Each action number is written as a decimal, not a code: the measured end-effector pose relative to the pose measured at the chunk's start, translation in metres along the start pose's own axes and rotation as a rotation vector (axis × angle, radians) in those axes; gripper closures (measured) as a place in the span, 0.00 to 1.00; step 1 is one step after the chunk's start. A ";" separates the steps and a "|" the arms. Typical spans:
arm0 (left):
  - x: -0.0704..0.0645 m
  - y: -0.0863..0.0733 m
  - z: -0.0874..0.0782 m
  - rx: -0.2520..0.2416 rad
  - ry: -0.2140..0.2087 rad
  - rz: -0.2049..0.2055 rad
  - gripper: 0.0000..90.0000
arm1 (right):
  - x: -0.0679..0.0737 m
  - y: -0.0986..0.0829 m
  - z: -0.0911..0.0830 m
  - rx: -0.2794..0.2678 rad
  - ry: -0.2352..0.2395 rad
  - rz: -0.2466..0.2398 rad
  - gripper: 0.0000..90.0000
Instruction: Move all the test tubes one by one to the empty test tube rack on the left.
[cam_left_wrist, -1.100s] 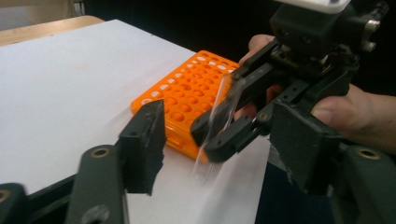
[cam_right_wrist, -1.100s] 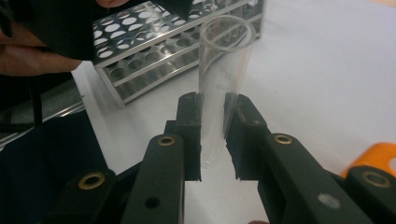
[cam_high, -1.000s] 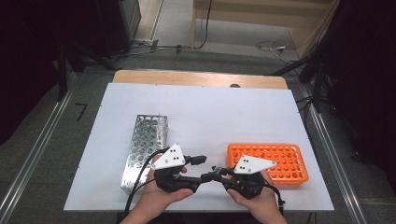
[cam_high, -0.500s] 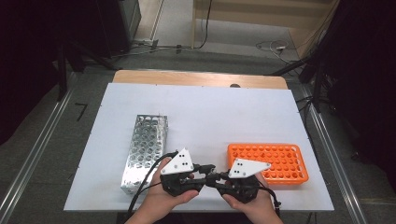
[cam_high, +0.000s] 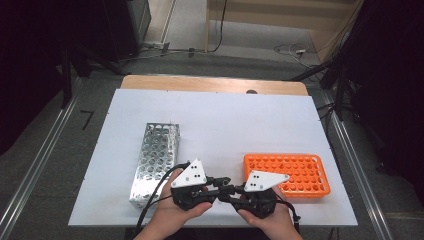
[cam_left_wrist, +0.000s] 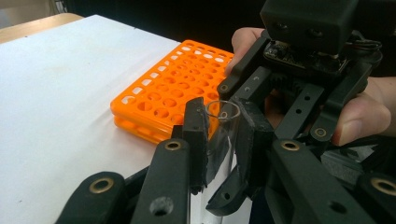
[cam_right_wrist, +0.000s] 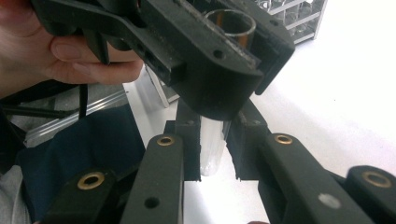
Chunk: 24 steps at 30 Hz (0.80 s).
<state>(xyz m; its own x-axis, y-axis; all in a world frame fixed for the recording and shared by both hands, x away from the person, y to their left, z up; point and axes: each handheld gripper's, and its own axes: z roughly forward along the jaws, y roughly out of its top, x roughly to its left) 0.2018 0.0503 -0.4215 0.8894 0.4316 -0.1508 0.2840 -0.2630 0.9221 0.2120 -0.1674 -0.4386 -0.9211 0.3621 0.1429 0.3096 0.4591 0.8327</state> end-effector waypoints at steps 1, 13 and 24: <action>0.000 0.000 0.000 -0.001 0.003 0.001 0.84 | 0.000 0.000 0.000 -0.002 0.000 0.002 0.81; 0.009 0.002 -0.015 -0.044 0.050 -0.018 0.84 | -0.002 -0.001 -0.006 -0.035 -0.005 -0.014 0.32; 0.026 0.007 -0.042 -0.082 0.128 -0.030 0.84 | -0.014 0.000 -0.021 -0.079 -0.051 0.033 0.00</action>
<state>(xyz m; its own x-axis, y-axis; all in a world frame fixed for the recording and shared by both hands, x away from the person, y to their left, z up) 0.2118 0.0957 -0.4042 0.8267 0.5458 -0.1367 0.2746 -0.1791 0.9447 0.2198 -0.1890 -0.4294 -0.8970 0.4177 0.1449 0.3179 0.3815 0.8680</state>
